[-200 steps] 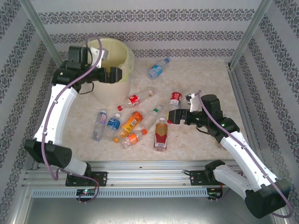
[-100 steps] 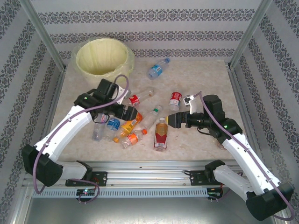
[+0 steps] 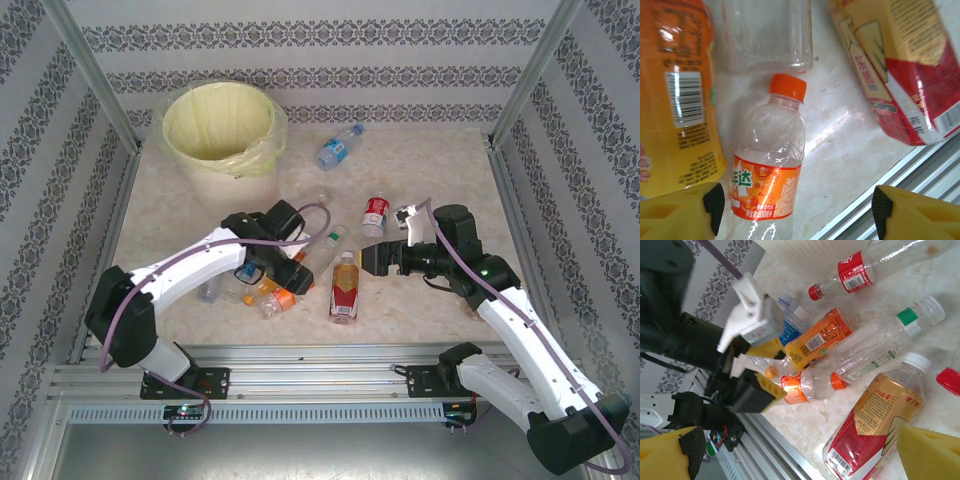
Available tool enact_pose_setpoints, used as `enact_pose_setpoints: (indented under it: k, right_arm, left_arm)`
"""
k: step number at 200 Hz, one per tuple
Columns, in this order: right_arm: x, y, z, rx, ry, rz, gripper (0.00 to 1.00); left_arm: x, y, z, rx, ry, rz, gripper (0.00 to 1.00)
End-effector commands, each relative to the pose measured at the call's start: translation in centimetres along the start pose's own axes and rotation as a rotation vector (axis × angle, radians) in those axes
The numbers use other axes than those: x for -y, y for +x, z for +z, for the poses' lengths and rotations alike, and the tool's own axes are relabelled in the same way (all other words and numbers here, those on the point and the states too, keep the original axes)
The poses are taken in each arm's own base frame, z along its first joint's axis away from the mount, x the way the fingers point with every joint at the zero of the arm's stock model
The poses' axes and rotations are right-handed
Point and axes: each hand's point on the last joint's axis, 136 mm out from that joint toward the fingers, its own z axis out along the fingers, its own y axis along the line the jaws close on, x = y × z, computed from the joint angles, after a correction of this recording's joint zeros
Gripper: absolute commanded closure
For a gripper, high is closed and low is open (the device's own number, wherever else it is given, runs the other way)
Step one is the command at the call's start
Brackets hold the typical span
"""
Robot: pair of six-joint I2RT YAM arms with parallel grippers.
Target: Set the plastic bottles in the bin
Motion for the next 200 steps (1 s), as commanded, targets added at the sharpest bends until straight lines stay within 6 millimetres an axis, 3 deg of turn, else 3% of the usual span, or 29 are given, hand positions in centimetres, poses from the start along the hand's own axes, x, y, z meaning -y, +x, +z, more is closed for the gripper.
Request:
enact_pose_setpoints:
  k: [1,85,164,200]
  right_arm:
    - [-0.6,-0.5,-0.4,0.019,0.0,-0.032,0.02]
    - [-0.6,-0.5,-0.3,0.018,-0.003,-0.036,0.02]
    - [-0.6,-0.6,-0.3,0.018,-0.007,-0.037,0.02]
    - [-0.6,-0.5,-0.2,0.021,-0.009,-0.034,0.02]
  left_arm:
    - [-0.1,1.6,1.3,-0.084,-0.051,0.008,0.22]
    - [-1.4,4.0,4.5,-0.22,-0.196,0.021,0.22]
    - [-1.4,7.1,5.0,-0.303,-0.231,-0.004,0.22]
    - [-1.2,7.6,5.3,-0.306,-0.217,-0.043,0.22]
